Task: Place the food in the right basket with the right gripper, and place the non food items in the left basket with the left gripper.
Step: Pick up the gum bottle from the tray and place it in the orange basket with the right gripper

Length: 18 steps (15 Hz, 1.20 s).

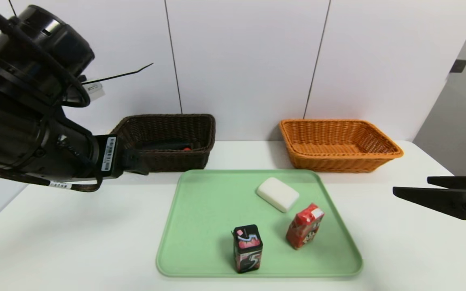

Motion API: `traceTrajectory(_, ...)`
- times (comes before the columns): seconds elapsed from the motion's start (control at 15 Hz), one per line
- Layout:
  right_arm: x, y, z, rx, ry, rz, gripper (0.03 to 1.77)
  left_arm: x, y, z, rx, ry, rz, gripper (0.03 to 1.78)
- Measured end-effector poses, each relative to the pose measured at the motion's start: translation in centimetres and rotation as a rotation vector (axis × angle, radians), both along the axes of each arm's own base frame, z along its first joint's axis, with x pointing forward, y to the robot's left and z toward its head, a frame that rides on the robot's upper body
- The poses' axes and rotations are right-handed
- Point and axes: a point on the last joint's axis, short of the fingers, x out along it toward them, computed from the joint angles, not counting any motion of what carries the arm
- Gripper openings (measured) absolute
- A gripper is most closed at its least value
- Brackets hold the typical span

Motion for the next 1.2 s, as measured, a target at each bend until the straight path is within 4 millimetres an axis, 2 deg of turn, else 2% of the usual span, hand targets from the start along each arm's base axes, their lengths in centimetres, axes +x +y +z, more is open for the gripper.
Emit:
traceTrajectory(0.2,1.4,2.4,1.4,-0.007,-0.022,0.125,1.7,-1.1,0.6,0.2,-0.008,-0.012,0.0,1.69)
traceTrajectory(0.6,4.1,7.8,3.2,-0.023,0.007,0.308,1.7,-1.7,1.1,0.3,-0.008,-0.018,-0.006,1.69)
traceTrajectory(0.93,5.4,13.0,1.8,-0.088,0.062,0.398,1.7,-2.9,1.8,0.6,-0.008,-0.035,-0.016,1.69)
traceTrajectory(1.2,5.4,17.0,-0.1,-0.169,0.109,0.447,1.7,-4.0,2.5,0.5,-0.006,-0.042,-0.021,1.69)
